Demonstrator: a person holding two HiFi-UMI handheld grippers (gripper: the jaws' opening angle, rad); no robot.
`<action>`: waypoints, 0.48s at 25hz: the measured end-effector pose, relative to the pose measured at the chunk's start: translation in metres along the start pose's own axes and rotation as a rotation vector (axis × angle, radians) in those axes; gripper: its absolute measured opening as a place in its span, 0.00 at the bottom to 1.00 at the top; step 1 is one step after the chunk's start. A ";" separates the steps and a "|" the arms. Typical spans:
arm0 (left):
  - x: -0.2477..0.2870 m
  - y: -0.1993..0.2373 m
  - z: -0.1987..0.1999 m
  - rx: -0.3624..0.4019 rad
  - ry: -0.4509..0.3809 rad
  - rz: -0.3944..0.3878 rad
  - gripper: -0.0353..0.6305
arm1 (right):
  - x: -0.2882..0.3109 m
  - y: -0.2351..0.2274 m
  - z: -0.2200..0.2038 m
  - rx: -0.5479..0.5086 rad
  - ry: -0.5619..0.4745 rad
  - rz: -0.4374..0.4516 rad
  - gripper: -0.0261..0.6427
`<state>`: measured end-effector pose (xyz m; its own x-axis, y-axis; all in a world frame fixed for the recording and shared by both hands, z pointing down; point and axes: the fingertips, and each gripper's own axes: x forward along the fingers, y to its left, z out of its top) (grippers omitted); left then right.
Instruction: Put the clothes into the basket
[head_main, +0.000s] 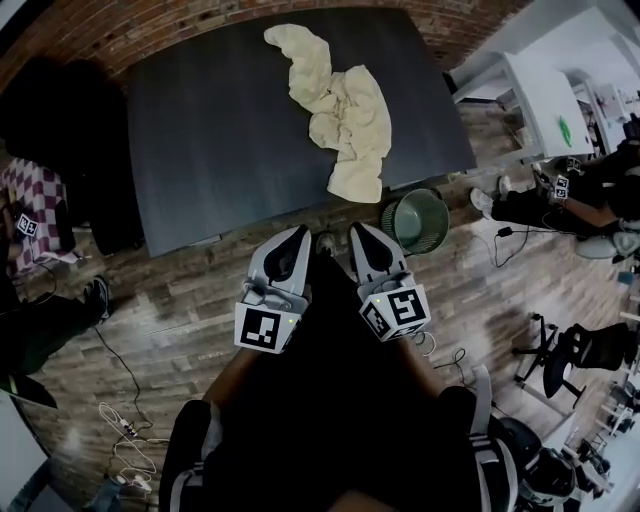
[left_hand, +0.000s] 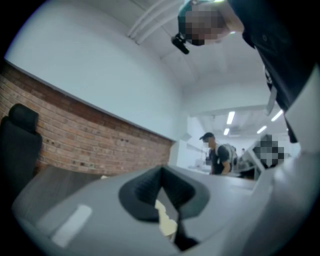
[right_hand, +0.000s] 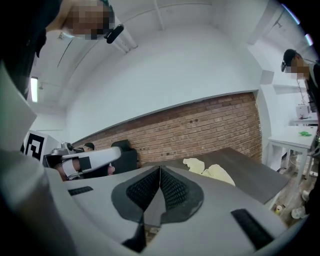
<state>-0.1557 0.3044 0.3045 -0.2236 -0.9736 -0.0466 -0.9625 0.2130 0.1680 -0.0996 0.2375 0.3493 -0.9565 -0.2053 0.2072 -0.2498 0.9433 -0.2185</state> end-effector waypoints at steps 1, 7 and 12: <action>0.008 0.001 0.001 0.000 -0.001 0.009 0.06 | 0.006 -0.005 0.004 -0.002 -0.004 0.015 0.05; 0.064 0.009 0.002 0.041 0.012 0.034 0.06 | 0.038 -0.043 0.028 -0.004 -0.016 0.087 0.05; 0.102 0.009 0.002 0.083 0.027 0.050 0.06 | 0.059 -0.077 0.035 0.003 0.005 0.124 0.05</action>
<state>-0.1870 0.2070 0.2994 -0.2685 -0.9632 -0.0139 -0.9599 0.2664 0.0870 -0.1417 0.1443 0.3450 -0.9794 -0.0859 0.1828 -0.1300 0.9607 -0.2452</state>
